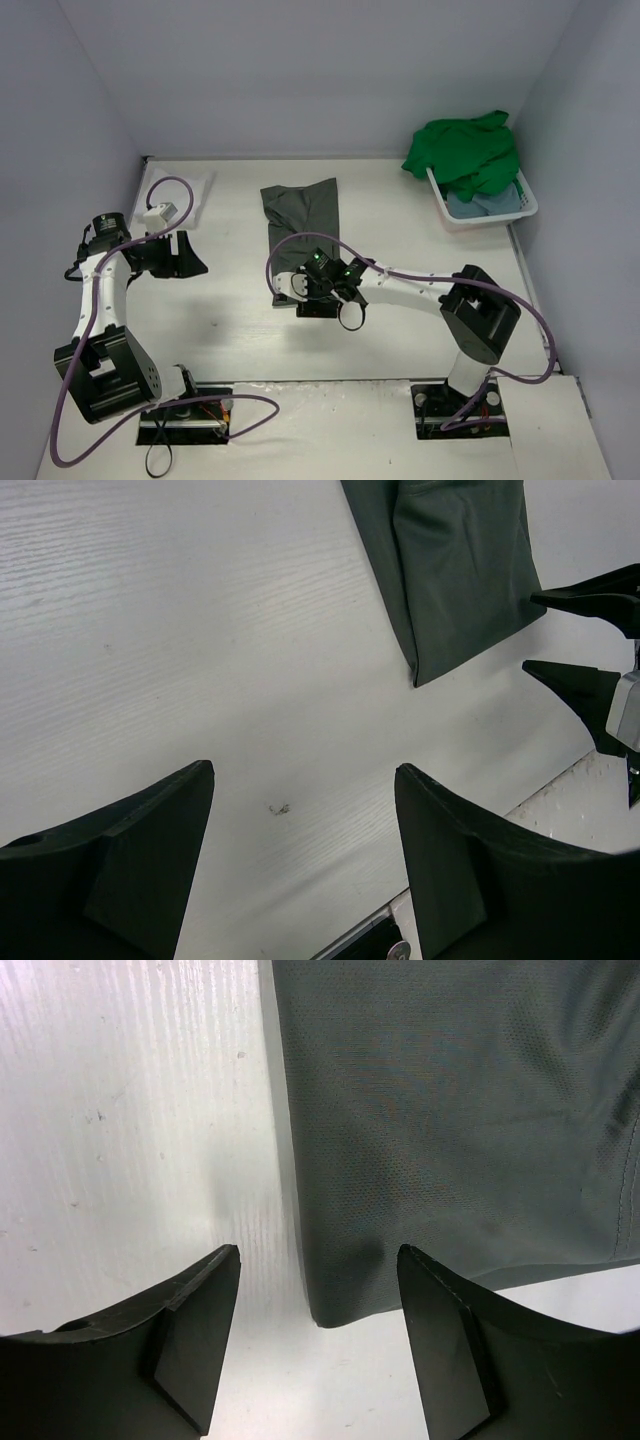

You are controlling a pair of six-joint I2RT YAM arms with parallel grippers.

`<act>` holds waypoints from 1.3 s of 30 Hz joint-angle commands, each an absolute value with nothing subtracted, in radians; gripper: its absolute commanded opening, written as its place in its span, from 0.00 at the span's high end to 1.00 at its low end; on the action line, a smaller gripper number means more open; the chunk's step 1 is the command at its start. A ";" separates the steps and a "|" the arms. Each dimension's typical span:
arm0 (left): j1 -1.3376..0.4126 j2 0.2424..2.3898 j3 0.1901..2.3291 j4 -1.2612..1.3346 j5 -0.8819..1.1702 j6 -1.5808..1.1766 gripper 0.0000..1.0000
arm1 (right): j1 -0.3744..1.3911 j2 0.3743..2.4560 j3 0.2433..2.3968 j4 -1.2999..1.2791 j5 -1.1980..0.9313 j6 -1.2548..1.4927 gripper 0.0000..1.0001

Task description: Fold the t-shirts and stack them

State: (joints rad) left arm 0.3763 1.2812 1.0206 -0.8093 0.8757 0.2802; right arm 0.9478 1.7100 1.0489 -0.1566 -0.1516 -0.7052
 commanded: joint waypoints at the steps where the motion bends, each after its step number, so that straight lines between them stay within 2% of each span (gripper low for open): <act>1: 0.385 1.275 1.077 -0.808 0.914 0.301 0.33 | 0.942 1.664 1.031 -0.071 -0.129 -0.724 0.39; 10: 0.387 1.285 1.077 -0.810 0.911 0.302 0.33 | 0.943 1.696 0.988 0.055 -0.130 -0.741 0.37; 29: 0.385 1.304 1.083 -0.813 0.904 0.302 0.33 | 0.939 1.862 1.014 0.074 -0.176 -0.795 0.41; 32: 0.385 1.305 1.081 -0.815 0.905 0.305 0.33 | 0.939 1.881 1.022 0.055 -0.193 -0.798 0.49; 33: 0.387 1.305 1.081 -0.815 0.907 0.305 0.33 | 0.939 1.896 1.026 0.048 -0.196 -0.801 0.56; 36: 0.387 1.307 1.083 -0.816 0.907 0.305 0.33 | 0.936 1.917 1.045 0.025 -0.202 -0.796 0.67; 39: 0.385 1.307 1.083 -0.818 0.910 0.308 0.33 | 0.936 1.921 1.051 0.014 -0.209 -0.796 0.73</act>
State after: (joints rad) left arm 0.3763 1.3113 1.0245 -0.8120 0.8753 0.2810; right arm 0.9432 1.8675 1.0649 0.1211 -0.1928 -0.7929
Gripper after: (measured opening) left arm 0.669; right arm 0.287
